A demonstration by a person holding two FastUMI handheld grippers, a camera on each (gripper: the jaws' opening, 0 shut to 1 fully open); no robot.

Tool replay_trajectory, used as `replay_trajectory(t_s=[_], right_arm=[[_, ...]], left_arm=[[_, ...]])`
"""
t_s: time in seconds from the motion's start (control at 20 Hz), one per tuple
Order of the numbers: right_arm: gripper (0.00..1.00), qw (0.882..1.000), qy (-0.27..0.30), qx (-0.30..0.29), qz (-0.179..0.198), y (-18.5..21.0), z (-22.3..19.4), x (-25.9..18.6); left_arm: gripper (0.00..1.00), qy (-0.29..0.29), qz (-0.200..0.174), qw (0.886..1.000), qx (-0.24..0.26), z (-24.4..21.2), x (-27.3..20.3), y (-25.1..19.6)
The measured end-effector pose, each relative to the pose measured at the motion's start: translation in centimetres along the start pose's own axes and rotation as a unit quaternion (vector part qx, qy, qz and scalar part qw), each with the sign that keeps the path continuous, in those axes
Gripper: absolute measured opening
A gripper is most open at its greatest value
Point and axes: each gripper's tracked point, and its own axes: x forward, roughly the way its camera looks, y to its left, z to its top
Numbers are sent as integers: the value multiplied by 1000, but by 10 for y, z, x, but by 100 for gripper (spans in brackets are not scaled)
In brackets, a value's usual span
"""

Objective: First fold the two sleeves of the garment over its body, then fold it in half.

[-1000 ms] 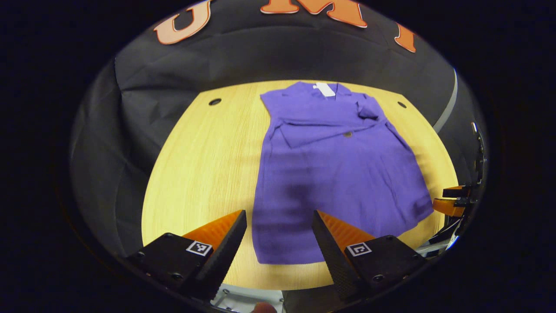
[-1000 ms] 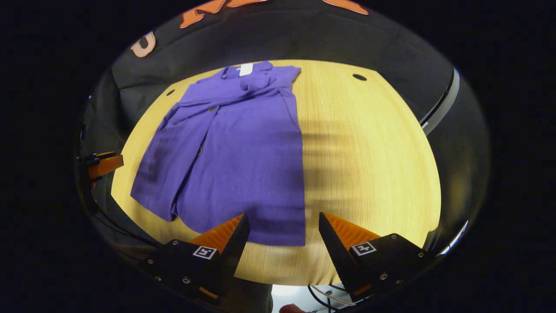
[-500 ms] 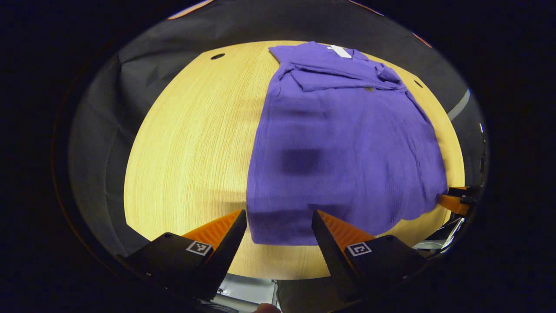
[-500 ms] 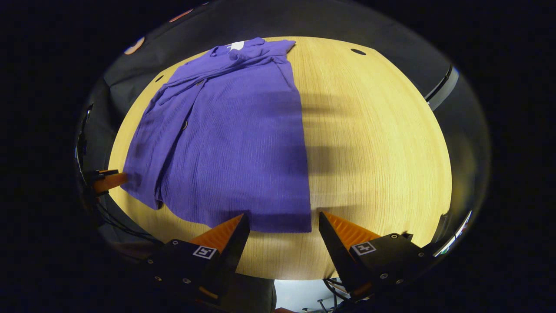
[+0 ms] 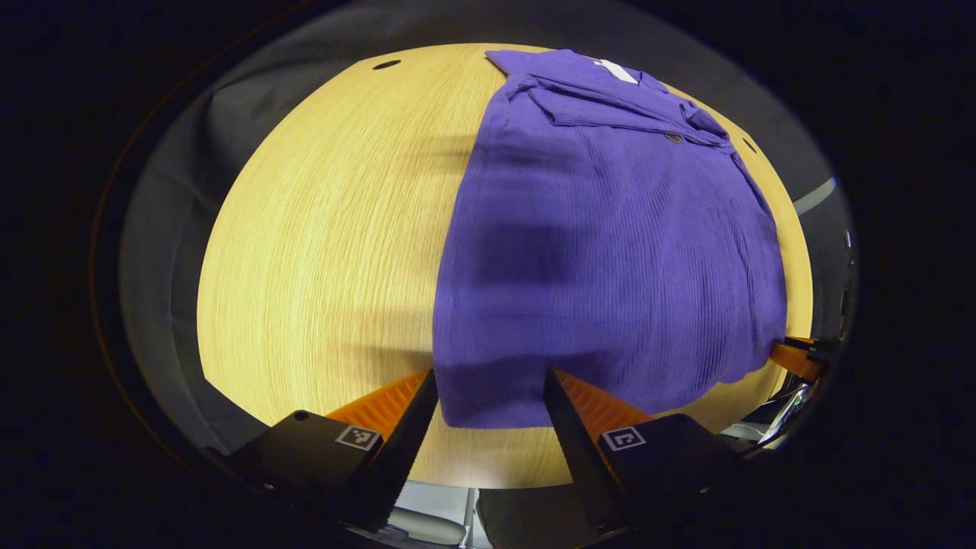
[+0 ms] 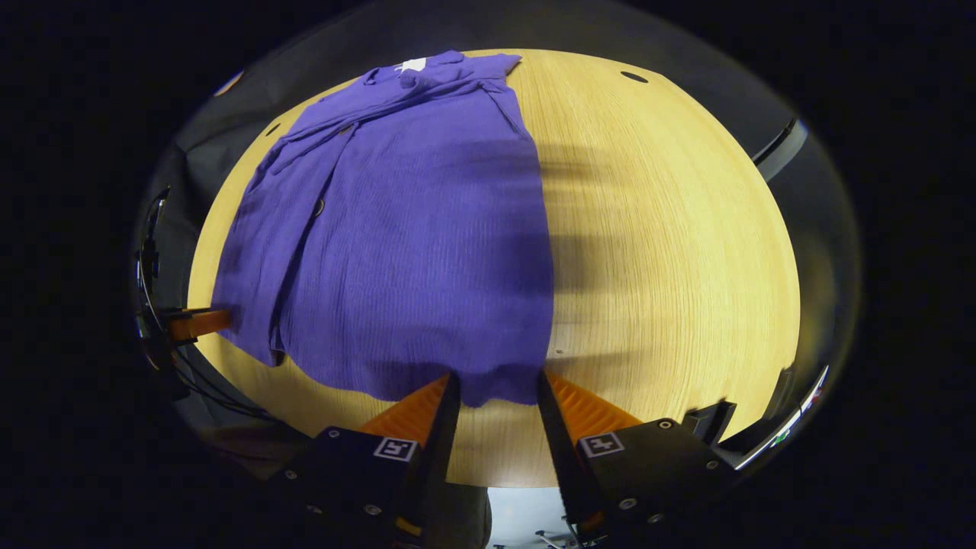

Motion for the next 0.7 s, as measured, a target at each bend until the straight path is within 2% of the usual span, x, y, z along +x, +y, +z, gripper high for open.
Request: replay_trajectory(t_s=[0.05, 0.1, 0.15, 0.2, 0.25, 0.3, 0.4, 0.55, 0.7], right_arm=[[53, 1000, 2, 3, 2, 1, 0, 1], [48, 1000, 4, 8, 5, 2, 1, 1], [38, 1000, 3, 17, 11, 5, 3, 1], [33, 999, 3, 27, 16, 7, 4, 1], [22, 999, 5, 37, 19, 9, 4, 2], [17, 999, 7, 43, 24, 10, 4, 1], [11, 998, 7, 54, 35, 13, 6, 1], [7, 995, 6, 84, 54, 17, 9, -3], [7, 991, -21, 111, 75, 19, 25, -13]], left_arm=[[91, -2, -2, 1000, 1, 5, 0, 0], [75, 2, -5, 1000, -5, 10, 3, -5], [59, 6, -9, 1000, -6, 11, 5, -9], [43, 9, -14, 1000, -4, 14, 7, -14], [39, 11, -18, 1000, -2, 14, 6, -16], [25, 14, -23, 1000, 3, 17, 7, -19], [14, 19, -30, 999, 7, 20, 9, -22], [10, 18, -47, 999, 8, 23, 4, -23], [7, 0, -60, 998, 10, 29, -15, -21]])
